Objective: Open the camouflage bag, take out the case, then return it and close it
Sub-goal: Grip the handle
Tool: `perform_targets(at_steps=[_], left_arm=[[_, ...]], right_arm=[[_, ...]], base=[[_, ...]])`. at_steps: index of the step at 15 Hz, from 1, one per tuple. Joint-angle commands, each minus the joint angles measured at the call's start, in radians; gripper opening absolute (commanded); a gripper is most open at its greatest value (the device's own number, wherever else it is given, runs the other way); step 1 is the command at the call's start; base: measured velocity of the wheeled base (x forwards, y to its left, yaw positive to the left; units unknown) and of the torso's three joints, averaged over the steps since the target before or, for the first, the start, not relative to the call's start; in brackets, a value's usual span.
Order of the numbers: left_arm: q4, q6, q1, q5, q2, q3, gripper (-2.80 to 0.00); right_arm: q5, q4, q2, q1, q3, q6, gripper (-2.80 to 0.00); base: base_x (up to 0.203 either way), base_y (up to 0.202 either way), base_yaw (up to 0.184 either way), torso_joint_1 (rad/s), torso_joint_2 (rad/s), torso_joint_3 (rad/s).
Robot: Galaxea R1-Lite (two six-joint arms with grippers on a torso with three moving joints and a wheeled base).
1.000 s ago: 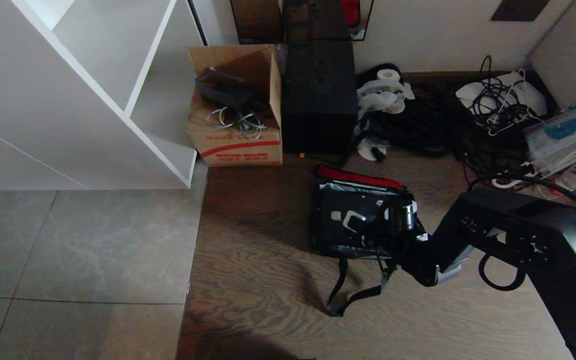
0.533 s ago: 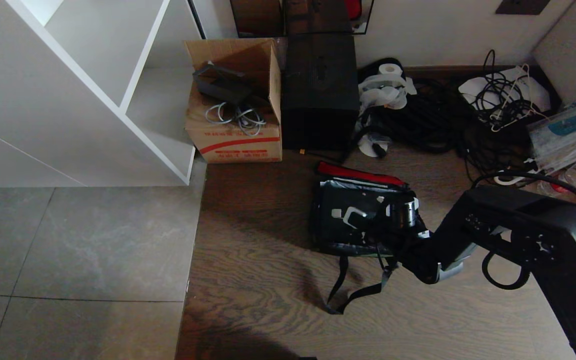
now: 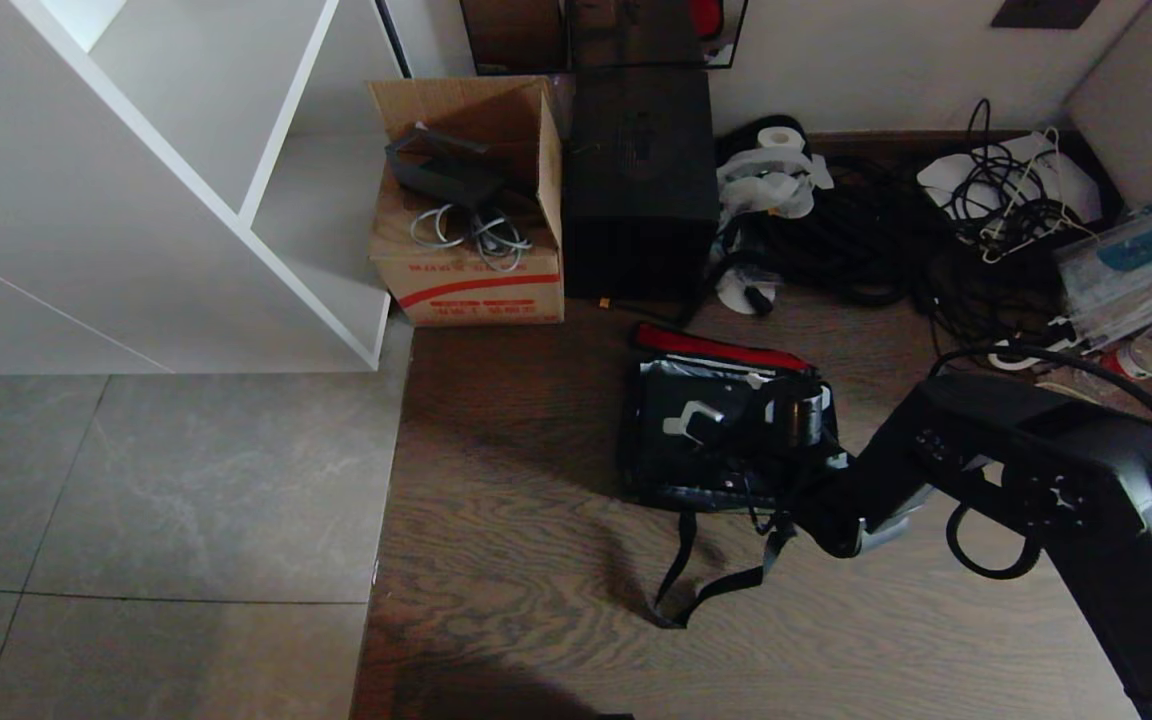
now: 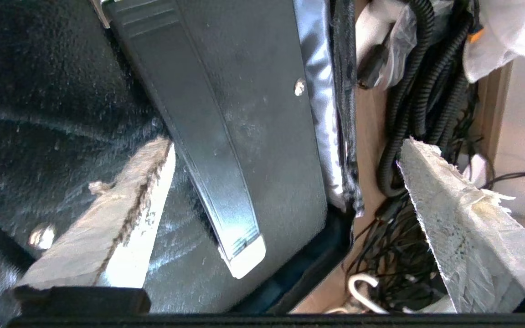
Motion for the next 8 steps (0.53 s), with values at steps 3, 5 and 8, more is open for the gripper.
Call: perform_targets(at_steps=[3, 5, 8], left_arm=[[0.000, 0.000, 0.000, 0.001, 0.000, 0.009, -2.80], [0.000, 0.000, 0.000, 0.001, 0.000, 0.011, -2.80], [0.000, 0.000, 0.000, 0.001, 0.000, 0.010, -2.80]], right_arm=[[-0.023, 0.019, 0.063, -0.011, -0.087, -0.039, 0.00], [-0.015, 0.075, 0.048, -0.032, -0.096, -0.070, 0.00], [-0.023, 0.072, 0.053, -0.048, -0.129, -0.066, 0.00]], base=[[0.000, 0.000, 0.000, 0.000, 0.00, 0.000], [0.000, 0.000, 0.000, 0.000, 0.00, 0.000], [0.000, 0.000, 0.000, 0.000, 0.00, 0.000]])
